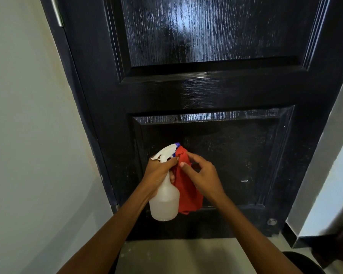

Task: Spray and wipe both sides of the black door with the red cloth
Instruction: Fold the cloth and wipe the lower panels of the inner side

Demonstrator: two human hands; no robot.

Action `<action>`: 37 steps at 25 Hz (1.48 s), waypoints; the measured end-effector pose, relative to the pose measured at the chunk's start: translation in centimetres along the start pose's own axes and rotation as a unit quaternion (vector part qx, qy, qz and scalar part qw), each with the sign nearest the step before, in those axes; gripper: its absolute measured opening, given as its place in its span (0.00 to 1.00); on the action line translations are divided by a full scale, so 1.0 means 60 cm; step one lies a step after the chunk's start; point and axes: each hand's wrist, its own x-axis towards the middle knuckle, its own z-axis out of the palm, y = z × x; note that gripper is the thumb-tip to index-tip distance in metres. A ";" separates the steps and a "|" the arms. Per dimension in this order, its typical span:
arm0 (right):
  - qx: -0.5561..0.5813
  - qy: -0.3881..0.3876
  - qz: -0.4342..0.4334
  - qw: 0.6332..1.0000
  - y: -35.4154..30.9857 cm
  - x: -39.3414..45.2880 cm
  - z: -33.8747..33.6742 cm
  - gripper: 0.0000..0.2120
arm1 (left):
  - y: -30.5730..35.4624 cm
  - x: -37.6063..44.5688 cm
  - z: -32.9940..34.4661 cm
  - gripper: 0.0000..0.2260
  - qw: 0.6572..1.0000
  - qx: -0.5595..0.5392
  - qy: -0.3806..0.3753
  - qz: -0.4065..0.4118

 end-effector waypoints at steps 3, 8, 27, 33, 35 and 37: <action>-0.014 0.000 0.007 1.000 0.000 -0.003 0.008 0.22 | 0.001 0.001 0.004 0.09 0.999 0.028 0.004 0.046; -0.050 0.063 0.027 0.996 -0.002 0.015 -0.022 0.16 | -0.001 0.012 -0.015 0.18 0.986 0.132 0.008 0.100; -0.226 -0.249 -0.026 0.942 -0.028 0.107 -0.194 0.15 | 0.061 0.016 -0.113 0.15 0.966 0.221 -0.114 0.070; -0.077 -0.205 0.019 0.976 -0.045 0.110 -0.191 0.12 | 0.043 0.017 -0.132 0.14 0.989 0.124 -0.065 0.048; 0.019 -0.137 0.057 0.989 -0.047 0.103 -0.161 0.13 | 0.027 0.015 -0.127 0.15 0.996 0.083 -0.009 0.043; 0.091 -0.096 0.088 0.987 -0.045 0.102 -0.130 0.10 | 0.010 0.001 -0.108 0.14 0.997 0.040 0.028 0.057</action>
